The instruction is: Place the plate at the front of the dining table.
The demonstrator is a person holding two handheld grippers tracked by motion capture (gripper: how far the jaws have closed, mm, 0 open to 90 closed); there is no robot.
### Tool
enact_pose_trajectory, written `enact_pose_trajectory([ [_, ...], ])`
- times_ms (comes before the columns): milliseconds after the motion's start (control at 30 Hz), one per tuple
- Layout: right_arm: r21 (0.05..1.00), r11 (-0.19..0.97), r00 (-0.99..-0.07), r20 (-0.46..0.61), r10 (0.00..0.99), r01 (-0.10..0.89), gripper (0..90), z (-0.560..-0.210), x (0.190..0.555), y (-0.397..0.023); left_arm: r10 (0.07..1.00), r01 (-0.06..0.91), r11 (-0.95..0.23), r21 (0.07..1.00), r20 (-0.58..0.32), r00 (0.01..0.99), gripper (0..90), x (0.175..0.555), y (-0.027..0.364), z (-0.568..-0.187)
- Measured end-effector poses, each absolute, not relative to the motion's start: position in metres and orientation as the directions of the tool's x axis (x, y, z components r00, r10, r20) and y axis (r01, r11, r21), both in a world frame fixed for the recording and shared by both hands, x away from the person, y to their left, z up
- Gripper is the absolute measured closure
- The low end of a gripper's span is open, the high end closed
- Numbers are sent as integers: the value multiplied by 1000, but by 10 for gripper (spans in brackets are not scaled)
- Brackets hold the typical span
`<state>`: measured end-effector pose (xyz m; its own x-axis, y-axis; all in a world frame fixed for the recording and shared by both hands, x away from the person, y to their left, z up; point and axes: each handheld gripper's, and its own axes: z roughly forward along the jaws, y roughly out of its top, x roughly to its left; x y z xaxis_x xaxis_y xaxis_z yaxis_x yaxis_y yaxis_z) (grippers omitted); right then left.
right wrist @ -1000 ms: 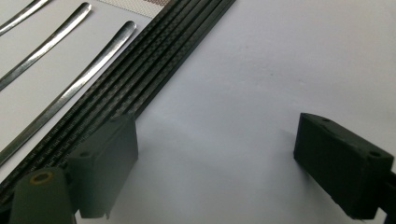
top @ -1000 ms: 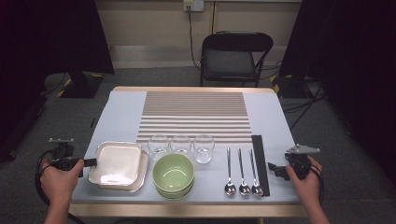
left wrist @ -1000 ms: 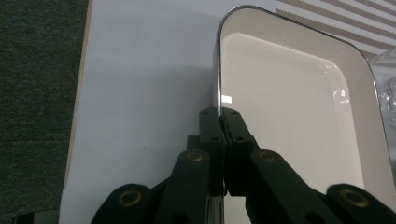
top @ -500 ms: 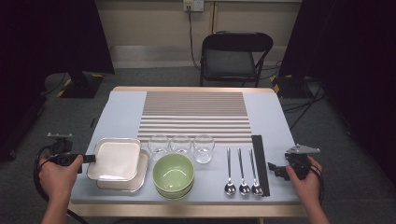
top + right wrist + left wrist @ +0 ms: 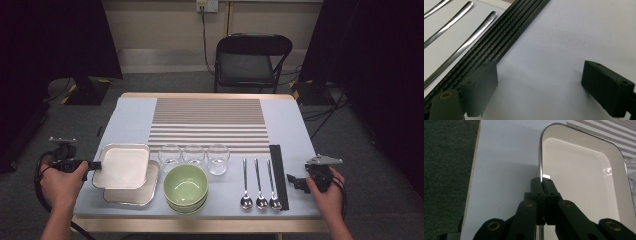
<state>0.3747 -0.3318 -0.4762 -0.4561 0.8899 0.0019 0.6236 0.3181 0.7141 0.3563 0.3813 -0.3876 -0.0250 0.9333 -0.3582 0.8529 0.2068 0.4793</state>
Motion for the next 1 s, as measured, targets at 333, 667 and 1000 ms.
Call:
enact_pose_trajectory([
  [333,714,318,-457,3,889,624,128,-476,375,-332,931,844,224,488,-362,-37,893,360,380,-377],
  [667,714,318,-456,2,890,624,127,-476,375,-332,929,840,231,491,-367,-41,893,366,377,-365],
  [1000,714,319,-457,1,890,623,127,-476,375,-332,927,843,228,487,-373,-35,893,371,374,-351],
])
